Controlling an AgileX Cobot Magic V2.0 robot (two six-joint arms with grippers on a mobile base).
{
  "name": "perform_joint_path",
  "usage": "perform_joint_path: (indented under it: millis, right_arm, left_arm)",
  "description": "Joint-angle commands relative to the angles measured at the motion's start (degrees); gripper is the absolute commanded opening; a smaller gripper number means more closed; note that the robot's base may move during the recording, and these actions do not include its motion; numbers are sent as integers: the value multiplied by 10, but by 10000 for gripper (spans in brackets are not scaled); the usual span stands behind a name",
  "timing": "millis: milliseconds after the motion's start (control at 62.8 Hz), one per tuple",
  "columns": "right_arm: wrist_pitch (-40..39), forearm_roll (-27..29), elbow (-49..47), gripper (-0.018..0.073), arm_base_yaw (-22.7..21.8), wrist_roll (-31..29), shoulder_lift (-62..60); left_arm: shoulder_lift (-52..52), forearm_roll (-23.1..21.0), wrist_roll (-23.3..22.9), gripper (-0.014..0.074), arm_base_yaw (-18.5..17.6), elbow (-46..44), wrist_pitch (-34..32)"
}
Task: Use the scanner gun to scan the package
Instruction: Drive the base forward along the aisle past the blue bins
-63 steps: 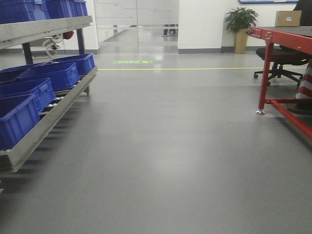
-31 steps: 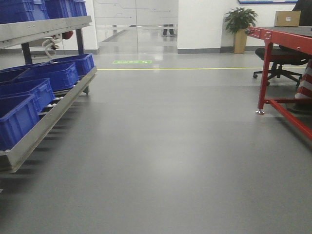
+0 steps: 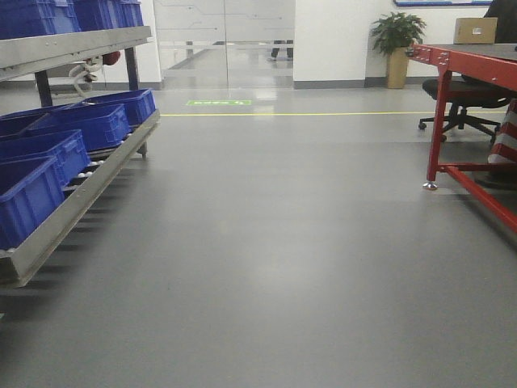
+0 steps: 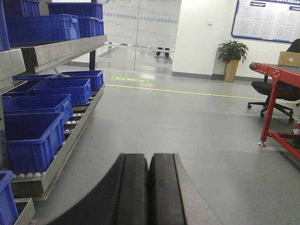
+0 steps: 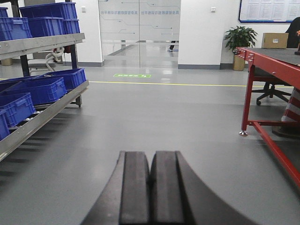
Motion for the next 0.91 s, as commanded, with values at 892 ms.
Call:
perform_joint_path:
  millis: [892]
  right_arm:
    - [-14,0,0,-169,1,-3,-2]
  left_arm:
    - [-2,1,-1,-101,3,-2,-10]
